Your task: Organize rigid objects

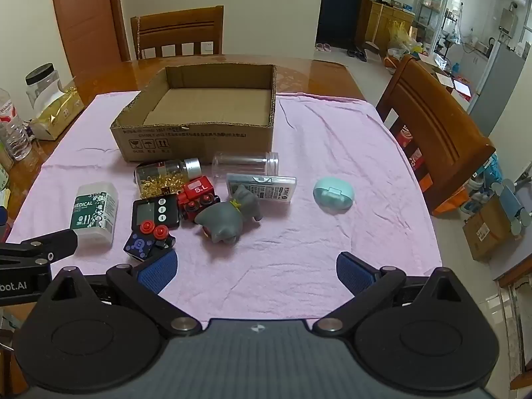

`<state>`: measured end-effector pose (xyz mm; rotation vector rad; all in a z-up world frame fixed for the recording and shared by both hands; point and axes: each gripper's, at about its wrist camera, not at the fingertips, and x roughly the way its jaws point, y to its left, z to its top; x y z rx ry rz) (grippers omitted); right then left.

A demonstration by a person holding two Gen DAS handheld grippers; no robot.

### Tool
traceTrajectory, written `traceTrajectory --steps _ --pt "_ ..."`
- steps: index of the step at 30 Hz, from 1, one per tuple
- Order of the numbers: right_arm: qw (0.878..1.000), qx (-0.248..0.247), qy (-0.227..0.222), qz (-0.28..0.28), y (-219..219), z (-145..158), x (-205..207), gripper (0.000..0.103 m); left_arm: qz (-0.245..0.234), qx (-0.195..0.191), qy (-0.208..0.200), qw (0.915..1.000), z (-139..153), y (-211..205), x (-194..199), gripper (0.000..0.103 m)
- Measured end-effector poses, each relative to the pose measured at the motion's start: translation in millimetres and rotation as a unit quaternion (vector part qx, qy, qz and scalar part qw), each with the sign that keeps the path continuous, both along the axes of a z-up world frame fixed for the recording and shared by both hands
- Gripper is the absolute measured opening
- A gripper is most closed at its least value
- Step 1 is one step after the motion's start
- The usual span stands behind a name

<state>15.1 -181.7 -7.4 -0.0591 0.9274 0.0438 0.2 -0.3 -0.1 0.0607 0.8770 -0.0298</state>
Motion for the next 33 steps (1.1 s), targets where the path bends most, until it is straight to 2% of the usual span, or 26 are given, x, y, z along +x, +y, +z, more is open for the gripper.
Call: traceTrajectory --steps 7,33 --pt "1.000 0.005 0.003 0.001 1 3 -2 0.103 0.004 -0.009 0.000 0.9999 0 4 -1 0.102" --pt "1.000 0.006 -0.002 0.013 -6 7 -5 0.103 0.010 -0.003 -0.001 0.9999 11 -10 -9 0.102"
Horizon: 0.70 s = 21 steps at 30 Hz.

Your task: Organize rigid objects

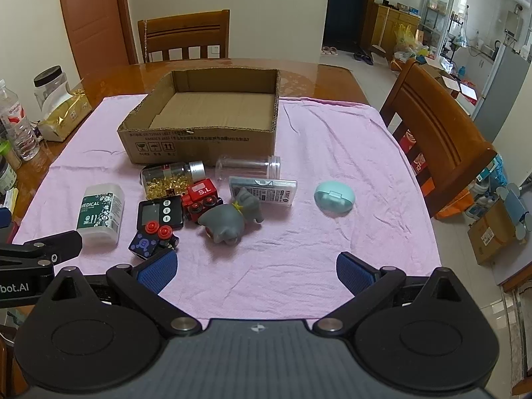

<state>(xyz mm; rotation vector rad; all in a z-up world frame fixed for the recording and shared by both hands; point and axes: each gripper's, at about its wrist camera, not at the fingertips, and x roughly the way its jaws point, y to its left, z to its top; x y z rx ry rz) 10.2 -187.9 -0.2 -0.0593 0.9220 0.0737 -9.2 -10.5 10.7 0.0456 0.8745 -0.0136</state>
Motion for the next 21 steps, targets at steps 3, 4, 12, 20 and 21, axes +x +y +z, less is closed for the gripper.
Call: traceTrajectory --steps 3,4,12,20,21 --pt "1.000 0.000 -0.001 0.002 -3 1 0 0.103 0.001 0.000 0.000 1.0000 2 -4 -2 0.102" --pt "1.000 0.000 -0.002 0.004 -4 1 0 0.103 0.001 0.000 0.000 1.0000 3 -5 -2 0.102" --pt "1.000 0.002 -0.005 0.012 -9 6 -1 0.103 -0.001 0.006 0.000 1.0000 4 -12 -4 0.102" --pt "1.000 0.001 -0.005 0.021 -10 11 0 0.103 0.003 0.007 0.007 1.0000 11 -17 -3 0.102" --pt "1.000 0.001 -0.004 0.022 -10 11 0 0.103 0.002 0.007 0.006 1.0000 12 -18 -3 0.102"
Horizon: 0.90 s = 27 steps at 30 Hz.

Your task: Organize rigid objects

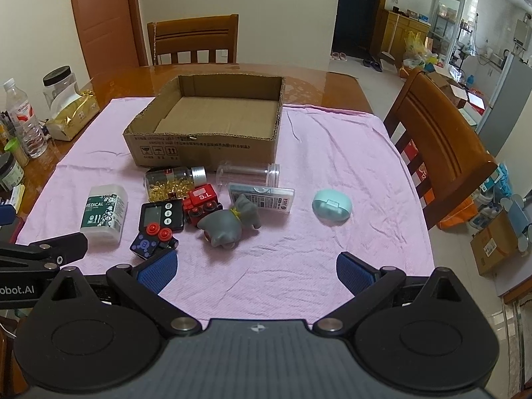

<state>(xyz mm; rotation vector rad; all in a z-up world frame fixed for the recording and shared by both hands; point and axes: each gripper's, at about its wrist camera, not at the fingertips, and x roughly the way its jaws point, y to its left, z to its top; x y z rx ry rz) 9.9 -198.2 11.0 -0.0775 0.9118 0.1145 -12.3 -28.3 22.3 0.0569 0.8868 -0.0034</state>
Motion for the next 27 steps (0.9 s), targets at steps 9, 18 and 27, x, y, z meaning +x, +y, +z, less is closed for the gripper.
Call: traceTrajectory --steps 9,18,27 --pt "1.000 0.000 -0.005 0.000 3 5 2 0.103 -0.005 -0.002 -0.003 1.0000 1 9 5 0.102" --pt "1.000 -0.005 -0.007 -0.011 9 5 5 0.103 -0.016 -0.008 -0.002 0.9998 -1 14 12 0.102" --pt "1.000 -0.008 -0.008 -0.018 14 5 9 0.103 -0.034 -0.010 -0.002 0.9994 -1 19 18 0.102"
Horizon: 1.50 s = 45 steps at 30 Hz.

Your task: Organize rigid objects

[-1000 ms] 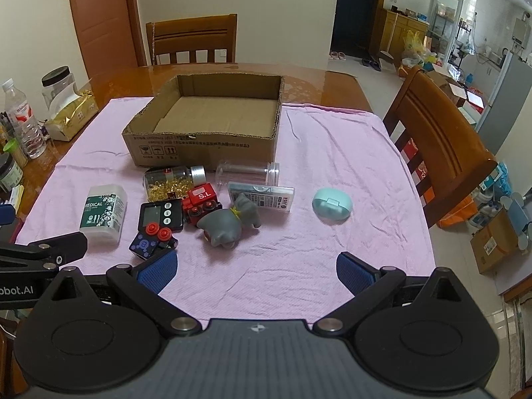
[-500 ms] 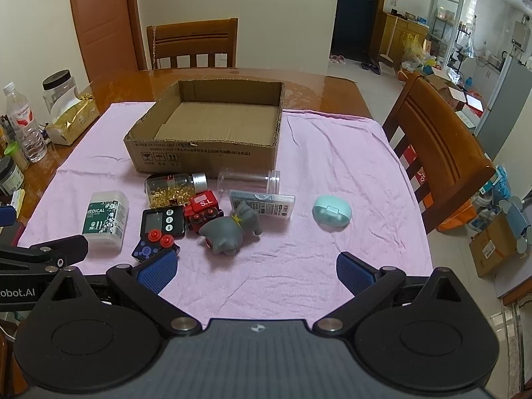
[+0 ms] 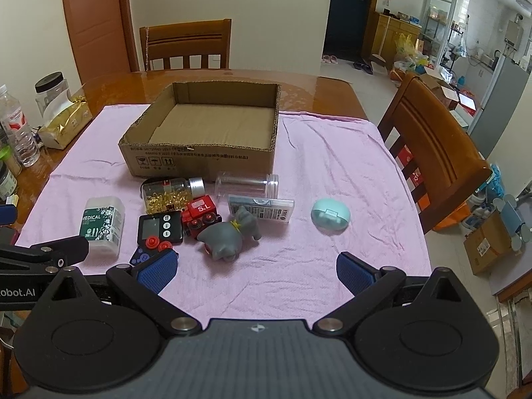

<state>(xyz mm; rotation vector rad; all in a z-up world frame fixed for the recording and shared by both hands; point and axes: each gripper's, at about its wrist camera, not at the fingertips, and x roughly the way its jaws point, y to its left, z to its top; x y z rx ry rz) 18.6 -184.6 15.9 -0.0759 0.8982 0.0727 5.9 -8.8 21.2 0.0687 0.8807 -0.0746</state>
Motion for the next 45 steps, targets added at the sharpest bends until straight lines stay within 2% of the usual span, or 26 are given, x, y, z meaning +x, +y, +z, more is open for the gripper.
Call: traceTrajectory --steps 12,19,26,30,34,37,41,45 --pt "1.000 -0.007 -0.005 -0.001 5 -6 3 0.103 -0.038 -0.006 0.007 0.9992 -15 7 10 0.102" --pt "1.000 0.009 0.001 0.010 6 -28 6 0.103 -0.069 -0.015 0.011 0.9974 -34 18 15 0.102" --pt "0.999 0.034 0.031 0.004 11 -58 11 0.103 -0.090 -0.015 0.028 0.9955 -59 32 28 0.102" --pt "0.998 0.043 0.044 0.003 15 -70 14 0.103 -0.101 -0.024 0.035 0.9940 -67 44 50 0.102" --pt "0.998 0.030 0.053 0.005 21 -84 18 0.103 -0.107 -0.035 0.009 0.9936 -71 57 84 0.102" --pt "0.997 0.029 0.067 -0.002 24 -94 21 0.103 -0.108 -0.034 0.010 0.9935 -85 63 117 0.102" --pt "0.996 0.028 0.081 -0.013 27 -101 22 0.103 -0.137 -0.049 0.042 0.9884 -108 63 147 0.102" --pt "0.996 0.027 0.086 -0.023 27 -104 22 0.103 -0.160 -0.049 0.074 0.9831 -123 63 153 0.102"
